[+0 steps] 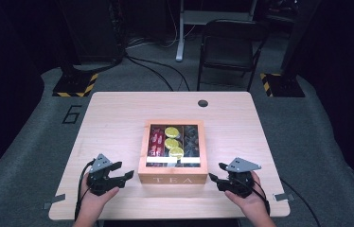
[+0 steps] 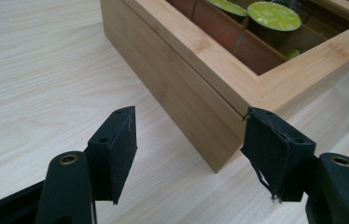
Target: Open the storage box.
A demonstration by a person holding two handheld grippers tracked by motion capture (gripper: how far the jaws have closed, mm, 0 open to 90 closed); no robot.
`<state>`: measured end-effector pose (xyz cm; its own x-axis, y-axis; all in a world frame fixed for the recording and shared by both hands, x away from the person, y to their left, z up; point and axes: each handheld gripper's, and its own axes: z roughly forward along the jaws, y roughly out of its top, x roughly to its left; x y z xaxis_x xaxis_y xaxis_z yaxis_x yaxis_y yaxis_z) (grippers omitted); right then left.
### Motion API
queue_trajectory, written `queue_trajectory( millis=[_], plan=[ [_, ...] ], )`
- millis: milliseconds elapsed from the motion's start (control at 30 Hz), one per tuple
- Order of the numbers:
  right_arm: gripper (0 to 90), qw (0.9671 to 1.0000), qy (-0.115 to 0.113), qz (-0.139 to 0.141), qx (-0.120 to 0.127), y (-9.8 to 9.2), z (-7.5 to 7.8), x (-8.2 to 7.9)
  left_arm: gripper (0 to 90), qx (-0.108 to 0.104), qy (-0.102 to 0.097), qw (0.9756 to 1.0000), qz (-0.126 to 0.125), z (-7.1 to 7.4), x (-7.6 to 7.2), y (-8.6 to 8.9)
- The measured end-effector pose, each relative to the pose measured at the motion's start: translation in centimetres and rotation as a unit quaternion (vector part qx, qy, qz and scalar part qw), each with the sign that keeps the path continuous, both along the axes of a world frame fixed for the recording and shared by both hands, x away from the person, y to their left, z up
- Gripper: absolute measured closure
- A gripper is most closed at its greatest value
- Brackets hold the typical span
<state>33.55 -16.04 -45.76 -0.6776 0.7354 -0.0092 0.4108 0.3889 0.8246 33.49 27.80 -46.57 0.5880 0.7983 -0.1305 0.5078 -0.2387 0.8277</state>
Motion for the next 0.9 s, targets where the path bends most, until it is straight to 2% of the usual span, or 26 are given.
queue_trajectory(
  millis=[200, 367, 500, 533, 600, 633, 700, 733, 800, 900],
  plan=[
    [44.7, 0.9999, -0.005, 0.016, 0.001, 0.6, -0.1, -0.2, 36.6, 0.005, -0.004, 0.9998, -0.017, 0.2, -0.4, -0.5],
    [48.8, 0.9996, 0.018, 0.022, 0.004, 0.9, -0.9, 0.1, 38.1, 0.003, 0.000, 0.9993, -0.036, 0.0, -0.4, -0.9],
    [52.0, 0.9994, 0.020, 0.027, -0.001, 1.2, -1.2, 0.2, 38.8, 0.008, 0.008, 0.9988, -0.047, -0.5, -0.3, -1.6],
    [53.8, 0.9994, 0.020, 0.028, -0.002, 1.3, -1.3, 0.2, 39.6, 0.020, 0.009, 0.9982, -0.056, -0.6, -0.2, -1.6],
    [54.6, 0.9994, 0.021, 0.029, -0.001, 1.3, -1.3, 0.3, 40.0, 0.018, 0.014, 0.9981, -0.056, -0.9, -0.1, -2.0],
    [56.3, 0.9994, 0.019, 0.029, 0.000, 1.3, -1.3, 0.3, 41.7, 0.018, 0.013, 0.9982, -0.056, -1.1, -0.1, -2.2],
    [56.9, 0.9994, 0.019, 0.029, 0.000, 1.3, -1.3, 0.3, 43.2, 0.031, 0.014, 0.9971, -0.068, -1.2, 0.1, -2.3],
    [57.1, 0.9994, 0.022, 0.027, 0.000, 1.3, -1.4, 0.3, 44.6, 0.023, 0.015, 0.9975, -0.065, -1.3, 0.0, -2.6],
    [57.8, 0.9992, 0.027, 0.030, 0.000, 1.3, -1.5, 0.5, 48.9, 0.023, 0.018, 0.9968, -0.074, -1.4, 0.2, -2.7],
    [60.6, 0.9990, 0.025, 0.036, -0.005, 1.5, -1.8, 0.5, 51.7, 0.022, 0.019, 0.9968, -0.075, -1.6, 0.3, -3.0]
  ],
)
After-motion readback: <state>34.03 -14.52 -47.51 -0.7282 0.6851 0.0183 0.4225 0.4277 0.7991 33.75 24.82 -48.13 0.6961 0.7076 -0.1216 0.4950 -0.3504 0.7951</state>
